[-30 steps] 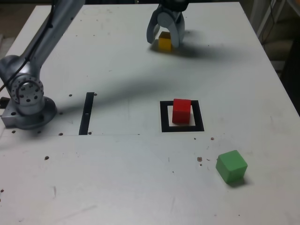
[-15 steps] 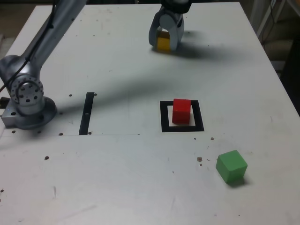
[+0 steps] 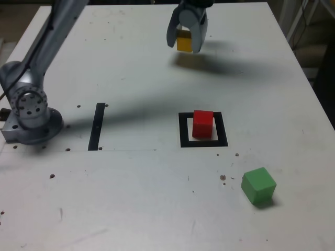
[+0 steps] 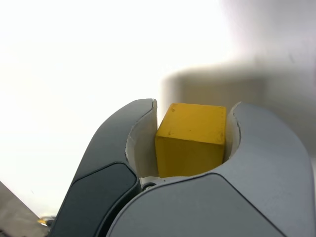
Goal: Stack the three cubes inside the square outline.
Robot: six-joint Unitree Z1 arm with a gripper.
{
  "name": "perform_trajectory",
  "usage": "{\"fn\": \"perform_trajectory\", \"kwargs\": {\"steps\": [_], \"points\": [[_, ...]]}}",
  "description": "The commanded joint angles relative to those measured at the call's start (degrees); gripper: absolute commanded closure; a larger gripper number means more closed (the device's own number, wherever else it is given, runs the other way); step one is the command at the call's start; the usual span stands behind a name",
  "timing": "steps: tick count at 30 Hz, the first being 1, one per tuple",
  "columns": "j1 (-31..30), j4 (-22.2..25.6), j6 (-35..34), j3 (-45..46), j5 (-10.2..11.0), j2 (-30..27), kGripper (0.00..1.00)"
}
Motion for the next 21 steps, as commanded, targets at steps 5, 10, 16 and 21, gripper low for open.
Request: {"fn": "perform_trajectory", "kwargs": {"steps": [5, 10, 16, 21], "points": [[-5.6, 0.3, -5.3, 5.2, -2.3, -5.9, 0.67], [-10.4, 0.5, -9.9, 9.0, -2.9, -9.2, 0.67], [-16.9, 0.6, -15.2, 11.6, -3.4, -11.8, 0.67], [-21.9, 0.8, -18.9, 12.6, -5.4, -12.4, 0.67]]}}
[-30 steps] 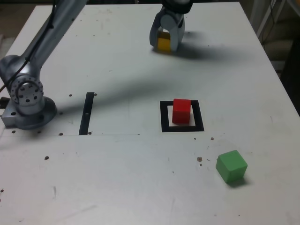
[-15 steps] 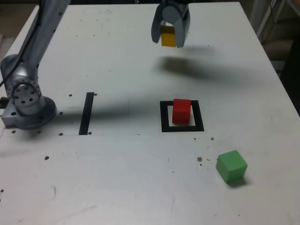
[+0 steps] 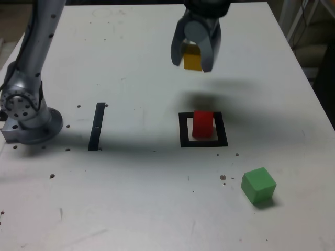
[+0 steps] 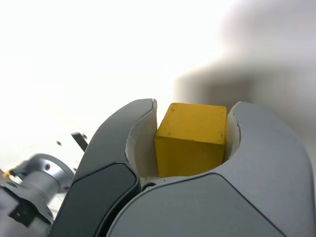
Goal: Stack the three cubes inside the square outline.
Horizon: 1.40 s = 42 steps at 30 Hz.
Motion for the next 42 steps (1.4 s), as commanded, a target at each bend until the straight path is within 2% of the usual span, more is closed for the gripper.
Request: {"fn": "perform_trajectory", "kwargs": {"steps": [1, 12, 20, 42], "points": [[-1.4, 0.4, -1.2, 0.1, -0.6, -0.5, 0.67], [-8.5, 1.5, -12.7, 0.3, -4.2, -1.4, 0.67], [-11.0, 0.9, -19.1, 1.0, -7.6, -1.0, 0.67], [-11.3, -2.8, -20.8, 2.4, -10.6, 3.5, 0.67]]}}
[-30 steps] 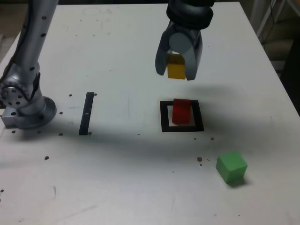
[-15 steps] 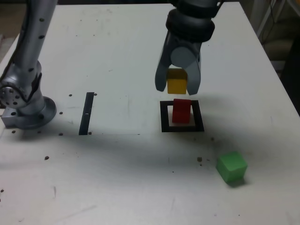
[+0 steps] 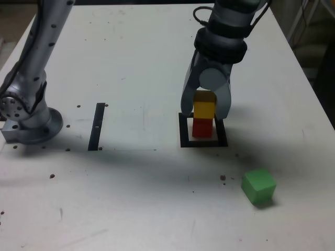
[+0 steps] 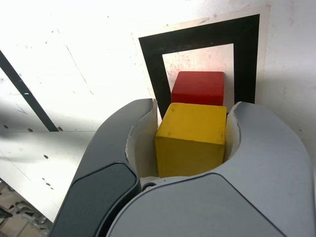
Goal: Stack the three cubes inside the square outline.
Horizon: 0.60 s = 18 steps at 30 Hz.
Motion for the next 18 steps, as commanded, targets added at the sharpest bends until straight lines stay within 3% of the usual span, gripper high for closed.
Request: {"fn": "perform_trajectory", "kwargs": {"steps": [1, 13, 15, 18], "points": [[0.0, -0.2, 0.0, 0.3, -0.3, 0.3, 0.67], [0.1, -1.7, 0.1, 1.8, -1.0, 0.5, 0.63], [0.2, -1.9, 0.2, 2.3, -1.2, 0.5, 0.53], [0.3, -2.5, 0.5, 3.1, -1.6, 0.4, 0.27]]}}
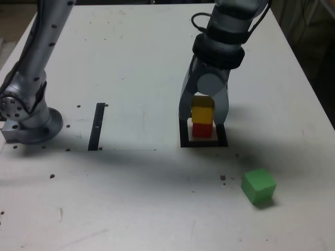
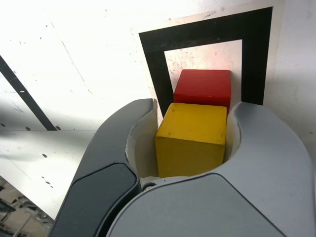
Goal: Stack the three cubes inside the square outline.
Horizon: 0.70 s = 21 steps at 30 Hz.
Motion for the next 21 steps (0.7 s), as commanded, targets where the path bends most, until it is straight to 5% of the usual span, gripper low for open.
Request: {"fn": "perform_trajectory", "kwargs": {"steps": [1, 5, 13, 21], "points": [[0.2, -0.5, 0.3, 0.6, -0.4, 0.2, 0.19], [0.4, -1.2, 0.5, 1.2, -0.7, 0.2, 0.02], [0.5, -2.7, 0.6, 2.4, -0.2, -1.3, 0.01], [0.6, -4.1, 0.0, 4.2, 3.0, -5.4, 0.01]]}}
